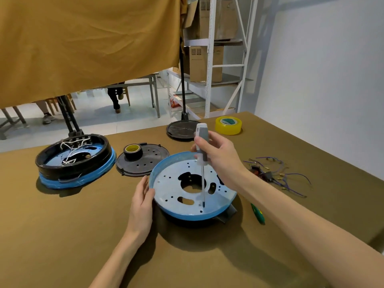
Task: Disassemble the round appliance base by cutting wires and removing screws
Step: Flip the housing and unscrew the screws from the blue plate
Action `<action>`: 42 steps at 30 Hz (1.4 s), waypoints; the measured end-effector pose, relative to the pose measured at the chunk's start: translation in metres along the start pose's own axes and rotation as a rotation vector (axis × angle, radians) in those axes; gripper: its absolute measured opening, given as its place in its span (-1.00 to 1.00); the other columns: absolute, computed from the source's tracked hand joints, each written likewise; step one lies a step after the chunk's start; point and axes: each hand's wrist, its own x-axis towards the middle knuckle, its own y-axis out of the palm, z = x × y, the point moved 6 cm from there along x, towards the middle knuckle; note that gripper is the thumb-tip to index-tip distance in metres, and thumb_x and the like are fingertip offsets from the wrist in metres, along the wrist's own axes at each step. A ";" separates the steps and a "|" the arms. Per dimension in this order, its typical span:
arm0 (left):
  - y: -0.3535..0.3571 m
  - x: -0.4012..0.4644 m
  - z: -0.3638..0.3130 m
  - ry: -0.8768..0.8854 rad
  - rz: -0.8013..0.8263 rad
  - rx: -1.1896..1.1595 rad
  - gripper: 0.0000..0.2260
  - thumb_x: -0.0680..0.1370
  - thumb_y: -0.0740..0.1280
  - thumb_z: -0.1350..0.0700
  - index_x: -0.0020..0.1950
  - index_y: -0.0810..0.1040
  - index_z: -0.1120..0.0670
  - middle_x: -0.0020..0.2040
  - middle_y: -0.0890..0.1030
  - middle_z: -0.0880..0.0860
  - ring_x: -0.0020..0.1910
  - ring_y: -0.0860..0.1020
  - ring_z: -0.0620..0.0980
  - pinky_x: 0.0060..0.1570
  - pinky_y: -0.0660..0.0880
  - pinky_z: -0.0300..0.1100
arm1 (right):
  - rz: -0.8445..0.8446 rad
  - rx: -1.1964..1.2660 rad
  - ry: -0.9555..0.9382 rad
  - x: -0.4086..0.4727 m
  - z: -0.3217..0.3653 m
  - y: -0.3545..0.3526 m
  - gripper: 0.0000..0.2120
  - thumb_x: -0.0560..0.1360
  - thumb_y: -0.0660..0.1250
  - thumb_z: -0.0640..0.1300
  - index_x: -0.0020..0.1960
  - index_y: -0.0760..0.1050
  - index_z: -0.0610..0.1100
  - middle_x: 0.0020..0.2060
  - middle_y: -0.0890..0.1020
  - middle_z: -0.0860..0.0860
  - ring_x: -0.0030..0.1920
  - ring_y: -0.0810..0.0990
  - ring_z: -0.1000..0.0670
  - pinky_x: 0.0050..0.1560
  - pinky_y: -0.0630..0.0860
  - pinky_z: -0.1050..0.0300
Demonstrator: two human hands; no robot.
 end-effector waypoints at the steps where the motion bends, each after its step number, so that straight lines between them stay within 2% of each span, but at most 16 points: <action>1: 0.000 0.001 0.001 0.006 0.015 0.001 -0.53 0.68 0.23 0.03 0.60 0.31 0.04 0.48 0.48 -0.02 0.42 0.43 -0.09 0.36 0.42 -0.12 | 0.037 0.078 0.012 0.004 -0.002 0.010 -0.83 0.62 0.37 -0.07 0.21 0.54 0.00 -0.15 0.69 -0.09 -0.07 0.70 -0.09 -0.02 0.69 -0.03; 2: -0.001 0.002 0.001 0.020 0.014 0.009 -0.49 0.61 0.24 -0.01 0.56 0.37 0.05 0.42 0.53 -0.03 0.39 0.47 -0.08 0.32 0.48 -0.12 | 0.061 0.139 0.013 0.007 -0.002 0.018 -0.83 0.64 0.35 -0.07 0.23 0.51 -0.01 -0.19 0.65 -0.13 -0.16 0.68 -0.10 -0.10 0.68 -0.05; 4: -0.004 0.002 0.000 0.037 -0.024 0.022 -0.50 0.52 0.22 -0.05 0.45 0.47 0.04 0.31 0.60 -0.05 0.30 0.54 -0.09 0.14 0.56 -0.21 | 0.066 0.188 0.006 0.016 -0.002 0.027 -0.83 0.65 0.32 -0.06 0.23 0.48 -0.03 -0.26 0.59 -0.10 -0.30 0.56 -0.03 -0.25 0.57 0.05; 7: -0.008 0.003 0.000 0.033 -0.075 0.033 -0.77 0.68 0.24 -0.01 0.29 0.56 -0.03 0.16 0.66 -0.06 0.15 0.61 -0.09 -0.14 0.58 -0.31 | 0.042 0.267 0.074 0.029 -0.003 0.038 -0.78 0.65 0.32 -0.02 0.21 0.48 -0.14 -0.32 0.52 -0.04 -0.36 0.44 0.00 -0.36 0.43 0.14; 8: -0.008 0.004 -0.001 0.021 -0.075 0.037 -0.79 0.71 0.23 0.03 0.28 0.57 -0.02 0.16 0.66 -0.05 0.15 0.62 -0.06 -0.11 0.60 -0.27 | 0.043 0.305 0.105 0.031 -0.004 0.042 -0.74 0.65 0.32 0.01 0.18 0.47 -0.17 -0.33 0.50 -0.04 -0.37 0.43 0.00 -0.37 0.41 0.14; 11: -0.004 0.003 0.000 -0.020 -0.038 0.014 -0.69 0.67 0.27 -0.02 0.37 0.57 0.06 0.22 0.67 -0.02 0.26 0.60 0.02 0.27 0.56 0.11 | 0.097 0.380 0.182 0.033 -0.005 0.057 -0.64 0.64 0.27 0.14 0.02 0.48 -0.19 -0.38 0.47 -0.05 -0.39 0.41 -0.02 -0.39 0.40 0.13; 13: -0.004 0.001 -0.003 -0.018 -0.039 0.004 -0.61 0.58 0.25 -0.10 0.33 0.60 0.02 0.19 0.70 -0.06 0.24 0.62 0.00 0.31 0.53 0.17 | 0.134 0.388 0.195 0.033 -0.007 0.068 -0.58 0.62 0.25 0.22 -0.06 0.46 -0.17 -0.39 0.46 -0.04 -0.40 0.40 -0.03 -0.37 0.39 0.12; 16: -0.004 -0.001 -0.004 -0.018 -0.049 0.009 -0.65 0.57 0.23 -0.10 0.27 0.63 -0.05 0.14 0.71 -0.10 0.20 0.64 -0.03 0.29 0.54 0.18 | 0.189 0.373 0.179 0.031 -0.008 0.085 -0.53 0.59 0.22 0.28 -0.07 0.45 -0.16 -0.38 0.47 -0.04 -0.38 0.41 -0.02 -0.33 0.40 0.10; 20: -0.004 0.001 -0.003 -0.038 -0.062 0.030 -0.79 0.70 0.24 0.05 0.20 0.65 -0.13 0.08 0.72 -0.17 0.14 0.65 -0.13 0.24 0.58 0.11 | 0.219 0.334 0.173 0.031 -0.012 0.102 -0.51 0.57 0.24 0.31 -0.07 0.45 -0.16 -0.38 0.48 -0.04 -0.38 0.43 -0.02 -0.33 0.43 0.12; 24: -0.006 0.002 0.000 -0.064 -0.085 0.050 -0.72 0.71 0.23 0.06 0.36 0.60 0.03 0.19 0.69 -0.07 0.25 0.60 -0.06 0.32 0.53 0.12 | 0.230 0.307 0.171 0.031 -0.018 0.112 -0.49 0.48 0.27 0.33 -0.08 0.45 -0.16 -0.39 0.50 -0.03 -0.40 0.43 -0.01 -0.35 0.44 0.14; 31: -0.006 0.001 -0.002 -0.065 -0.078 0.066 -0.67 0.71 0.23 0.04 0.45 0.53 0.06 0.27 0.64 -0.02 0.32 0.55 -0.04 0.35 0.51 0.06 | 0.220 0.267 0.161 0.028 -0.022 0.116 -0.49 0.47 0.29 0.35 -0.09 0.47 -0.13 -0.38 0.52 -0.01 -0.39 0.47 0.01 -0.34 0.47 0.16; 35: -0.006 0.000 -0.003 -0.067 -0.074 0.072 -0.66 0.71 0.23 0.03 0.48 0.50 0.05 0.32 0.61 0.00 0.34 0.52 -0.04 0.38 0.50 0.08 | 0.211 0.235 0.171 0.023 -0.020 0.117 -0.49 0.46 0.28 0.36 -0.08 0.48 -0.11 -0.38 0.53 0.01 -0.36 0.49 0.02 -0.25 0.46 0.10; 39: -0.007 -0.001 -0.004 -0.079 -0.071 0.070 -0.63 0.71 0.24 0.02 0.51 0.47 0.06 0.36 0.59 0.00 0.37 0.51 -0.02 0.39 0.49 0.10 | 0.126 0.150 0.233 0.023 -0.016 0.115 -0.39 0.43 0.23 0.46 -0.10 0.49 -0.12 -0.44 0.54 0.06 -0.37 0.52 0.04 -0.10 0.48 0.00; 40: -0.007 -0.001 -0.004 -0.076 -0.070 0.073 -0.63 0.70 0.24 0.02 0.51 0.47 0.05 0.36 0.59 0.00 0.36 0.51 -0.02 0.38 0.50 0.10 | 0.086 0.111 0.258 0.023 -0.013 0.112 -0.39 0.47 0.21 0.45 -0.11 0.50 -0.13 -0.45 0.55 0.06 -0.38 0.53 0.04 -0.06 0.52 -0.05; 42: -0.007 -0.003 -0.004 -0.068 -0.070 0.079 -0.62 0.70 0.25 0.01 0.51 0.47 0.05 0.35 0.60 -0.01 0.35 0.52 -0.03 0.38 0.49 0.10 | 0.041 0.011 0.268 0.024 -0.003 0.107 -0.47 0.59 0.20 0.32 -0.12 0.53 -0.15 -0.38 0.58 0.00 -0.30 0.57 0.01 0.04 0.58 -0.13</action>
